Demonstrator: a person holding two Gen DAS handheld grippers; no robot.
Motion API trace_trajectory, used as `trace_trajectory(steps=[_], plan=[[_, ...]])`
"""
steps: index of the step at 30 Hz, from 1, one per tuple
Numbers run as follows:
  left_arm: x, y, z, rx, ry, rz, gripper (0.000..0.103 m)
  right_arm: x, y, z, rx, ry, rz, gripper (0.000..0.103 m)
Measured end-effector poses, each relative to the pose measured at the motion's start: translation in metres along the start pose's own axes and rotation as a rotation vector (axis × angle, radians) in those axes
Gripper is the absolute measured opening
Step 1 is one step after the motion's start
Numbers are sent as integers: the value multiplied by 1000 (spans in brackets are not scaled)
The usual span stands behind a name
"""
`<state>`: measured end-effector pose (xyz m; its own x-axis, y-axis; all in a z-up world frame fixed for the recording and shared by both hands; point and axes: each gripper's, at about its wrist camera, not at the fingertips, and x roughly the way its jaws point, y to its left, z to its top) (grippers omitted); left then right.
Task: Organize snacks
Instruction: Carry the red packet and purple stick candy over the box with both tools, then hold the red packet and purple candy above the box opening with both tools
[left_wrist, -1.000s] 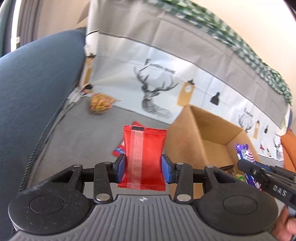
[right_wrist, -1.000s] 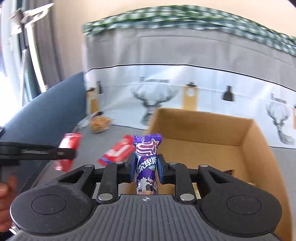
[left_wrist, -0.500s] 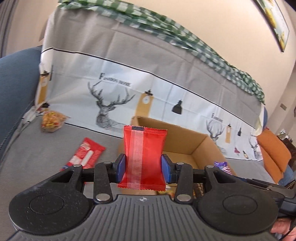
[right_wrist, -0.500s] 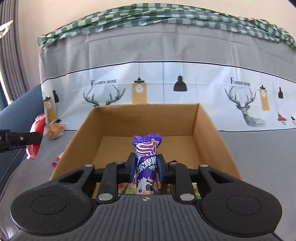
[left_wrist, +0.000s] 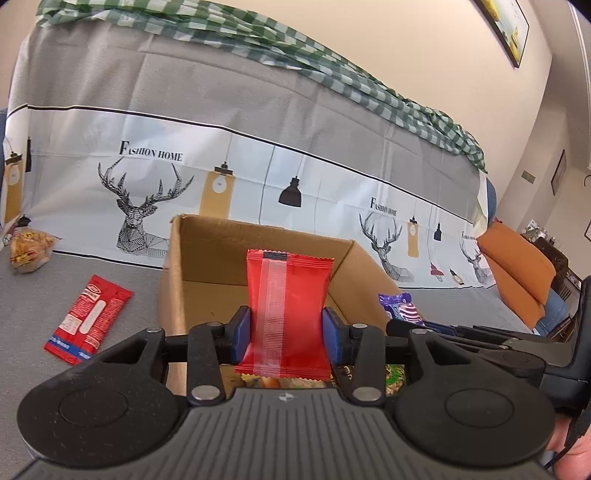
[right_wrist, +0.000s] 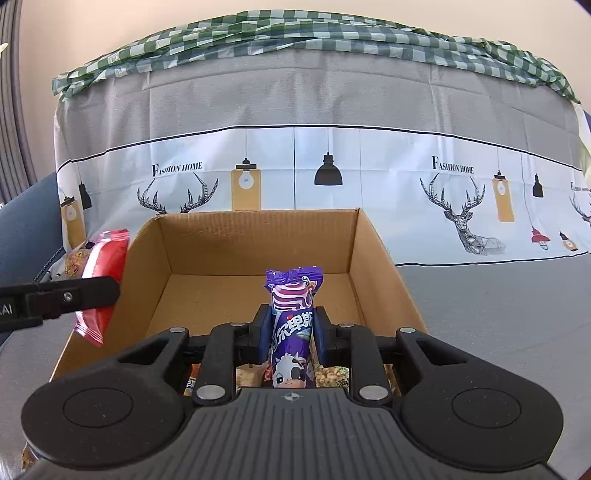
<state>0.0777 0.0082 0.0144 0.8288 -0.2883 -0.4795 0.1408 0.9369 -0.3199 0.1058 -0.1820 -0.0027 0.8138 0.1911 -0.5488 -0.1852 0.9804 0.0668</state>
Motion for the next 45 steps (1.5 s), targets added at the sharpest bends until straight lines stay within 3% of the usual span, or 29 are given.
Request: trace_trajectory(steps=[45], plan=[[7,-10,-4,41,5,-11,45,3,8,-1,-12,-26,-38,25]])
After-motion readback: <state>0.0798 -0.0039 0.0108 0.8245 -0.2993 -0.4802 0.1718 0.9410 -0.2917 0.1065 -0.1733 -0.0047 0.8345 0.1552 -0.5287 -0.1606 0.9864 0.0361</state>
